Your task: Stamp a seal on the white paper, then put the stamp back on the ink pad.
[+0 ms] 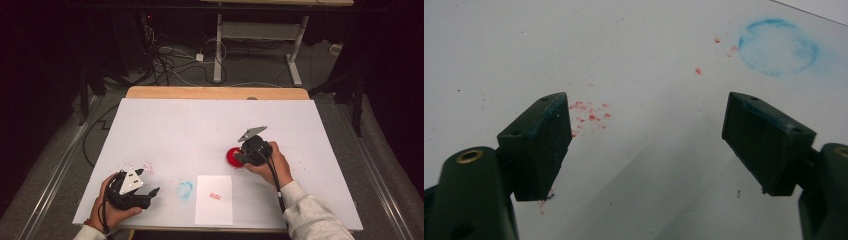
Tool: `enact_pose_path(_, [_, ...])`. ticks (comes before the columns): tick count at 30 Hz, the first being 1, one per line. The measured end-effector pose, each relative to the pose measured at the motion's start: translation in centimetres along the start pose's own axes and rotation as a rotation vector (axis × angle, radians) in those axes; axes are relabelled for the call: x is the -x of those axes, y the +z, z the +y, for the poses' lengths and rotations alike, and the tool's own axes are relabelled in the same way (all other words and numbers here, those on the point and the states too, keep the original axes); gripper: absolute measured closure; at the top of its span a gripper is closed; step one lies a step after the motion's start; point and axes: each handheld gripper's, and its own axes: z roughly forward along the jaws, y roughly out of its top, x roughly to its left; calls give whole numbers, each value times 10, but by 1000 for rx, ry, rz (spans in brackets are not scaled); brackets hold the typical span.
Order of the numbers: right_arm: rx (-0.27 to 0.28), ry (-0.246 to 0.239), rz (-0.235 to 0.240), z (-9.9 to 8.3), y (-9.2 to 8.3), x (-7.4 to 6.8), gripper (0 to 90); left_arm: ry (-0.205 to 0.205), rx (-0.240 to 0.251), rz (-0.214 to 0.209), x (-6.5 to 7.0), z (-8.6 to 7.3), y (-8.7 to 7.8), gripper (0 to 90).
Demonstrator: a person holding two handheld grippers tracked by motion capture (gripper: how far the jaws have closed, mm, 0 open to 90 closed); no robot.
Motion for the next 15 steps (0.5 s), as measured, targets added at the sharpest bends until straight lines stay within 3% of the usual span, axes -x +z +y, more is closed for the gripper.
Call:
enact_pose_path(3, [31, 2, -8, 1, -6, 0, 602, 0, 0, -2, 0, 0, 0, 194])
enact_pose_path(9, [104, -14, -21, 3, -19, -2, 568, 6, -5, 2, 1, 0, -1, 194])
enact_pose_path(15, [151, -5, -23, 3, -26, -2, 457, 0, 5, 5, 2, 1, -2, 194])
